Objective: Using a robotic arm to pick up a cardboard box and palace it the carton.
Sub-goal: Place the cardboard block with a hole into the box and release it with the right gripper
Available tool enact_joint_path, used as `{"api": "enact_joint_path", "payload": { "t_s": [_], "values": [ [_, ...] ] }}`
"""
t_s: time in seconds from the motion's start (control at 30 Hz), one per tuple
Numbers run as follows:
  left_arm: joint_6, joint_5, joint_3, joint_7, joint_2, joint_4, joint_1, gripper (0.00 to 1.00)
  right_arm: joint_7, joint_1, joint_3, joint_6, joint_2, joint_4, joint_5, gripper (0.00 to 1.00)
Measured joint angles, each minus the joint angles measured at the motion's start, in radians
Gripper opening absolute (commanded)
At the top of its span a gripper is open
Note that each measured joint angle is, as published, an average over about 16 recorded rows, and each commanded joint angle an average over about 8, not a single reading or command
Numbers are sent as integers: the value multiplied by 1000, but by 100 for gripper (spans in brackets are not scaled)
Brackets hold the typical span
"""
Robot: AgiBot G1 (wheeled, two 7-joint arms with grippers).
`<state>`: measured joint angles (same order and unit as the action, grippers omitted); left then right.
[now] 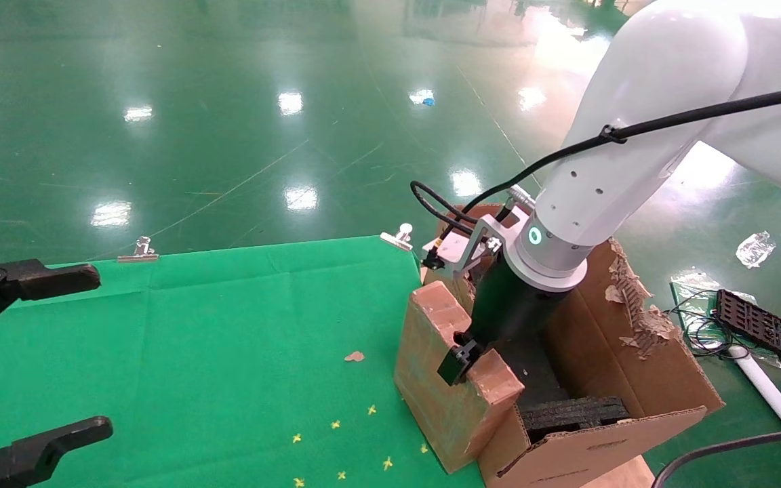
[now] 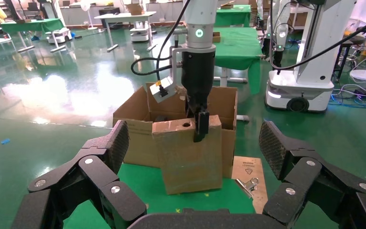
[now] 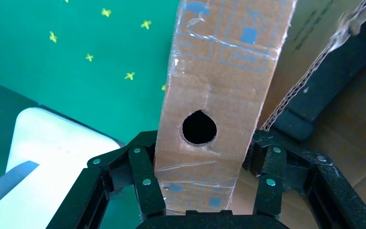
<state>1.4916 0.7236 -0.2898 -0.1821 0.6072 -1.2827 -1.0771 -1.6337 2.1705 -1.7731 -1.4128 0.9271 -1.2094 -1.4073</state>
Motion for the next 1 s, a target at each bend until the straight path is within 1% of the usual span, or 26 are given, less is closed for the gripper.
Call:
{"api": "enact_joint_path", "payload": {
  "t_s": [0.23,0.4,0.57,0.77,1.0],
  "values": [
    [0,0,0,0,0,0,0,100,64,59,47,43,-61,-26,8,0],
    [0,-1,-1,0,0,0,0,100,138,127,96,78,-131,-21,11,0],
    [0,-1,-1,1,0,0,0,100,211,197,136,103,-205,8,-2,0],
    [-1,-1,-1,1,-1,0,0,100,262,255,151,101,-272,68,-41,0],
    [-1,-1,-2,1,-1,0,0,100,280,258,131,81,-320,134,-85,0]
  ]
}}
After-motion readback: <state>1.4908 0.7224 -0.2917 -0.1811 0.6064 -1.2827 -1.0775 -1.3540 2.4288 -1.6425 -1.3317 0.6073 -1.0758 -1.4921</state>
